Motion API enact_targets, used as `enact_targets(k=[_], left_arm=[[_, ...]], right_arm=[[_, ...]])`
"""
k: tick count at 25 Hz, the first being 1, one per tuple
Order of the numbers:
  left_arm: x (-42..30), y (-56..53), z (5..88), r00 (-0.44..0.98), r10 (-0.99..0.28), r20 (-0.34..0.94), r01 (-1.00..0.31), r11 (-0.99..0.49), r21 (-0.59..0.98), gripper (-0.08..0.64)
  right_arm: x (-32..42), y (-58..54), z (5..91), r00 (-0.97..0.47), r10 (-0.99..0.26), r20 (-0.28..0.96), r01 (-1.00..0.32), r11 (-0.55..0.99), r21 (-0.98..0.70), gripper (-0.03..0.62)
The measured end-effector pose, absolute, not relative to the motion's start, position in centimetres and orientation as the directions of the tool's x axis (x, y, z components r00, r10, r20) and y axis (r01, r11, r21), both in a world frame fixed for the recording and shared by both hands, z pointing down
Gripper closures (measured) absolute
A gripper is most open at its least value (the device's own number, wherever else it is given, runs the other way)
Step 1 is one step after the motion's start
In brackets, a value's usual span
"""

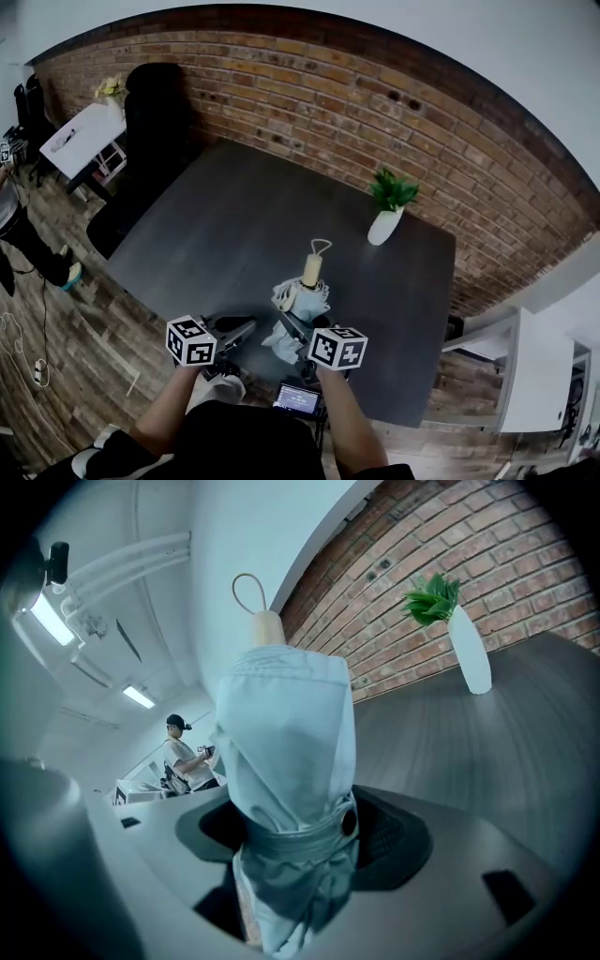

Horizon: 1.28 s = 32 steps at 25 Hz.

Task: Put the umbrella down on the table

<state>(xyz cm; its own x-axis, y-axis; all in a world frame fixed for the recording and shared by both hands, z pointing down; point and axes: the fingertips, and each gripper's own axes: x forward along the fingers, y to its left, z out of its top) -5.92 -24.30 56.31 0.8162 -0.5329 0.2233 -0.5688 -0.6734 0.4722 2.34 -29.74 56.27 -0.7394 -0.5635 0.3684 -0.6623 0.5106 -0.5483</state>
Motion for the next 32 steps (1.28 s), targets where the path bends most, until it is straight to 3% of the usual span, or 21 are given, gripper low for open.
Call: enact_targets(k=[19, 32], left_arm=[[-11.4, -38.2, 57.5, 0.912, -0.299, 0.28, -0.401, -0.787, 0.468, 0.557], [-9.0, -39.8, 59.5, 0.925, -0.246, 0.289, -0.366, -0.78, 0.508, 0.557]], right_arm=[[-3.0, -41.4, 57.0, -0.605, -0.695, 0.389, -0.759, 0.355, -0.547, 0.273], [-1.4, -42.7, 58.6, -0.594, -0.679, 0.432, -0.769, 0.321, -0.552, 0.273]])
